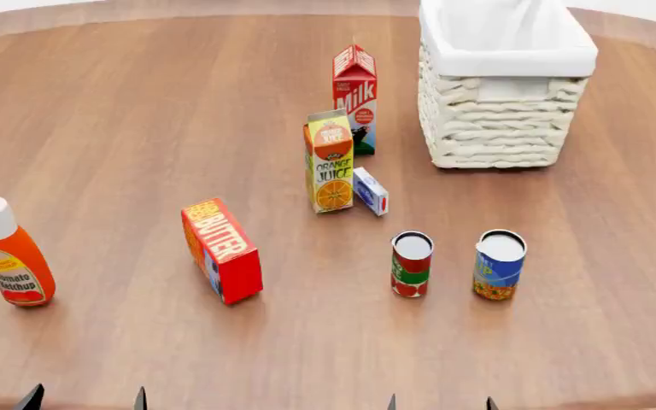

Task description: Pick up the alphabet soup, and put it in the basket.

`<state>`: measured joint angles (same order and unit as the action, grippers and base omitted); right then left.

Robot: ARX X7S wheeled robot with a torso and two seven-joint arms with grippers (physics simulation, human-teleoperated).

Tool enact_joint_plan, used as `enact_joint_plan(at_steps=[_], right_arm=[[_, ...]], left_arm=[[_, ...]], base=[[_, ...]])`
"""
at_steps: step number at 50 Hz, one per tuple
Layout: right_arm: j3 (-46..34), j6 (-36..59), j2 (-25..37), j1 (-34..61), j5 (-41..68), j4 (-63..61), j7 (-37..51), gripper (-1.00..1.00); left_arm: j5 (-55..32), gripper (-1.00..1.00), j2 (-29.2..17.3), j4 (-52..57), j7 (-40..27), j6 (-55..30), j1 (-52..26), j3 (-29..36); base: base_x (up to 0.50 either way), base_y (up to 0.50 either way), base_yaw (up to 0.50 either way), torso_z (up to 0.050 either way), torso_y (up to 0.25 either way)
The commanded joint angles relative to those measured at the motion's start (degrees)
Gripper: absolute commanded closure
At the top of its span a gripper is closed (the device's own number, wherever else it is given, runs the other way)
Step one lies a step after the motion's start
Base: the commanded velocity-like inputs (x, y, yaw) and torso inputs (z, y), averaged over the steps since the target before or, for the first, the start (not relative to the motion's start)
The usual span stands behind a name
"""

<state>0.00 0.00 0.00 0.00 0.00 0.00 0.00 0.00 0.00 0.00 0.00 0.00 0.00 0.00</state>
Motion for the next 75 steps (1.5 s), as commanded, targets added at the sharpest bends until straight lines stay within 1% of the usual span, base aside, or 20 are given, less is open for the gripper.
enact_joint_plan(at_steps=[1, 17, 22, 25, 30, 38, 42, 50, 61, 70, 74, 75], right_arm=[[-0.9, 0.0, 0.9, -0.1, 1.3, -0.3, 1.0, -1.0], [-3.6, -2.0, 3.3, -1.6, 3.2, -2.9, 4.2, -1.0], [-3.9, -3.4, 3.9, -3.6, 5.2, -6.4, 3.7, -1.0], [-3.9, -4.6, 4.2, -4.3, 6.2, -7.6, 3.6, -1.0], [-4.4, -6.2, 4.8, -5.3, 7.5, -9.0, 3.0, -1.0], [-4.5, -11.4, 5.1, -8.2, 6.8, -12.6, 4.4, -1.0], [-4.4, -12.3, 5.5, -9.2, 7.2, -14.2, 4.9, -1.0], [-4.6, -14.2, 6.1, -10.8, 7.1, -16.4, 5.9, -1.0], [-4.2, -15.0, 6.9, -11.3, 8.4, -17.2, 7.4, -1.0], [-3.4, -13.7, 7.4, -10.5, 9.4, -16.8, 8.9, -1.0], [-3.1, -11.9, 8.2, -10.4, 13.4, -17.5, 8.2, -1.0], [-3.1, -12.1, 8.0, -10.3, 12.0, -17.4, 9.0, -1.0]], left_arm=[[-1.0, -1.0, -0.9, -0.1, -1.0, 0.0, -0.1, 1.0], [-3.9, -1.0, -3.2, 2.2, -3.9, 0.4, 0.9, 3.2], [-3.1, -1.0, -3.7, 2.4, -5.3, 3.8, 1.5, 3.6], [-3.0, -1.0, -4.1, 4.4, -5.6, 6.3, 2.8, 3.8], [-2.6, -1.0, -4.6, 7.0, -6.8, 7.5, 4.2, 4.0], [-3.7, -1.0, -5.2, 10.9, -7.3, 10.7, 6.6, 4.3], [-4.6, -1.0, -5.7, 13.3, -7.1, 12.0, 8.1, 4.7], [-5.4, -1.0, -6.3, 14.8, -7.9, 13.9, 9.2, 4.6], [-6.2, -1.0, -7.1, 16.0, -9.3, 13.9, 9.8, 4.5], [-7.1, -1.0, -7.7, 15.7, -10.5, 14.0, 9.5, 3.9], [-7.7, -1.0, -7.9, 14.6, -10.8, 14.6, 8.9, 3.5], [-7.6, -1.0, -7.9, 14.5, -10.9, 14.5, 8.9, 3.6]], base=[[0.0, 0.0, 0.0, 0.0, 0.0], [0.0, 0.0, 0.0, 0.0, 0.0], [0.0, 0.0, 0.0, 0.0, 0.0], [0.0, 0.0, 0.0, 0.0, 0.0], [0.0, 0.0, 0.0, 0.0, 0.0], [0.0, 0.0, 0.0, 0.0, 0.0], [0.0, 0.0, 0.0, 0.0, 0.0], [0.0, 0.0, 0.0, 0.0, 0.0], [0.0, 0.0, 0.0, 0.0, 0.0], [0.0, 0.0, 0.0, 0.0, 0.0], [0.0, 0.0, 0.0, 0.0, 0.0], [0.0, -0.01, 0.0, 0.0, 0.0]])
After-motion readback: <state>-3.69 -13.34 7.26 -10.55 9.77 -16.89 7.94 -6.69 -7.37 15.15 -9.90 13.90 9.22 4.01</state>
